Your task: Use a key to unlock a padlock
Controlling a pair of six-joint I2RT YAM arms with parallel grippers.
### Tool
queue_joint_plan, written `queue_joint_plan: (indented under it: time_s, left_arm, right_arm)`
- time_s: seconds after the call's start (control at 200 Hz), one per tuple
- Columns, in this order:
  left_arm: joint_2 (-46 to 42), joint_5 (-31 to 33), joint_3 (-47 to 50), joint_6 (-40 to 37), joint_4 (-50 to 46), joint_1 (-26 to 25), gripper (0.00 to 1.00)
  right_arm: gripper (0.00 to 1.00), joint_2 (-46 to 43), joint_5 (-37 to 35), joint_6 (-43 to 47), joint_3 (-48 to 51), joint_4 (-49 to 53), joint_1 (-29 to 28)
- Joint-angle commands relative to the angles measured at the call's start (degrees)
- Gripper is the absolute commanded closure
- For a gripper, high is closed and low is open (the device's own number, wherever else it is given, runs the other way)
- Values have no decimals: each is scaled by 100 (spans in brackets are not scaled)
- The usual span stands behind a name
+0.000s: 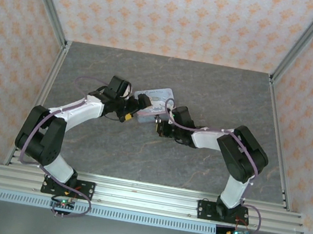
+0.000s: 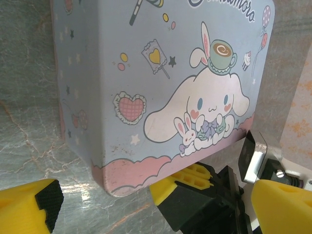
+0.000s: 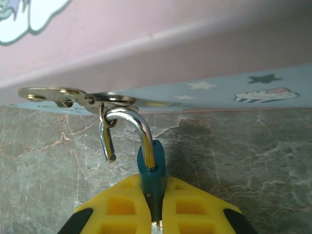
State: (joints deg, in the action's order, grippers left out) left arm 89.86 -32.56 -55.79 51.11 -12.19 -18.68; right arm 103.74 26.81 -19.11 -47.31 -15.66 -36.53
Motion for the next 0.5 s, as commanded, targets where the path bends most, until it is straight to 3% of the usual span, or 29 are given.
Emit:
queue_joint_plan:
  time_s: [0.0,0.495]
  left_arm:
    - [-29,-8,-179,-101,-104,49,0]
    - [-394,362,-146,-359,-581,-85,0]
  right_arm:
    - [100,-144,-56,-163,232,57,118]
    - [100,-691,-54,-259,856,-24,204]
